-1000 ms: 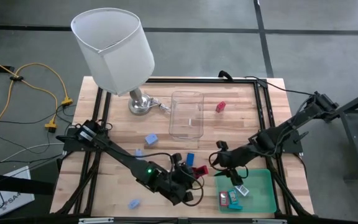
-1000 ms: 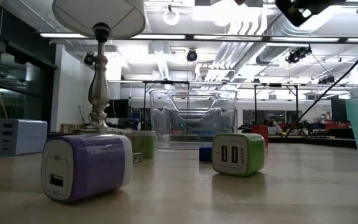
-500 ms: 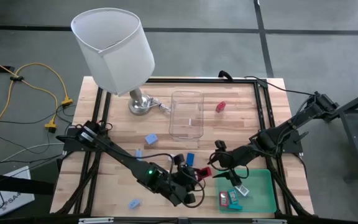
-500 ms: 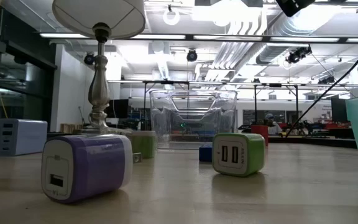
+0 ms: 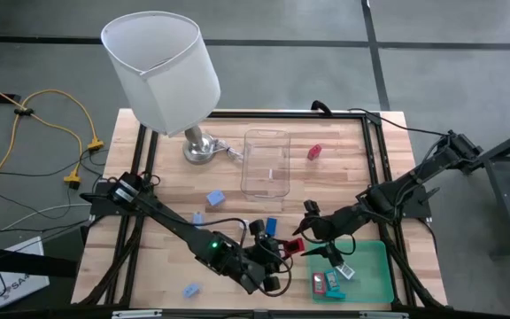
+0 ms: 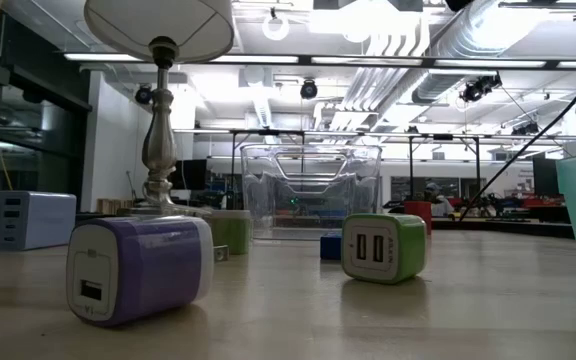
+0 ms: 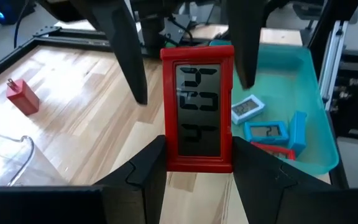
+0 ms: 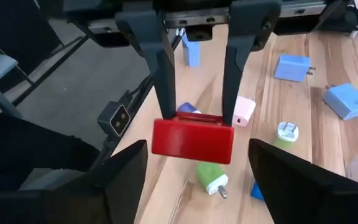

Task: Pick & Place Office items
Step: Put the red digital clock into the green bin

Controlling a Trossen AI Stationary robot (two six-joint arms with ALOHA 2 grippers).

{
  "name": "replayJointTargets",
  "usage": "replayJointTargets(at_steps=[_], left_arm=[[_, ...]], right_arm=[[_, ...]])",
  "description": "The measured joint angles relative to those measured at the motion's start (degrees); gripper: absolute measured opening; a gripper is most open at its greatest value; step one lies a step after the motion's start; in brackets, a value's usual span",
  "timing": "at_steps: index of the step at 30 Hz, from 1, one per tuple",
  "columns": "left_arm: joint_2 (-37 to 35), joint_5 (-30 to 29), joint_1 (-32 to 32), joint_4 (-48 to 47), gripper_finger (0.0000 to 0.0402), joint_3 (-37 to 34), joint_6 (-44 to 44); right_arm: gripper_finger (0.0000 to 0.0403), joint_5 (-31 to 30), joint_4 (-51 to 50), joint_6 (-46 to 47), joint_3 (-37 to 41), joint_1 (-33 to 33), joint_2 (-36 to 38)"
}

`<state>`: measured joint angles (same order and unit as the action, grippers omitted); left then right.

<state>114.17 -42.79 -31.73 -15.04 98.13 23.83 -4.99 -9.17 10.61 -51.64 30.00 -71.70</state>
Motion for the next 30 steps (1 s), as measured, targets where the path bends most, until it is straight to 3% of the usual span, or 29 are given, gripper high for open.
replayJointTargets(at_steps=[17,30], left_arm=[[0.0,-1.79,0.11,2.01,0.0151,0.0,-1.35],[0.0,-1.9,0.11,2.04,0.0151,0.0,-1.48]], right_arm=[[0.026,0.79,2.56,-0.6,0.0,0.0,0.0],[0.0206,1.05,2.58,-0.55,0.0,0.0,0.0]])
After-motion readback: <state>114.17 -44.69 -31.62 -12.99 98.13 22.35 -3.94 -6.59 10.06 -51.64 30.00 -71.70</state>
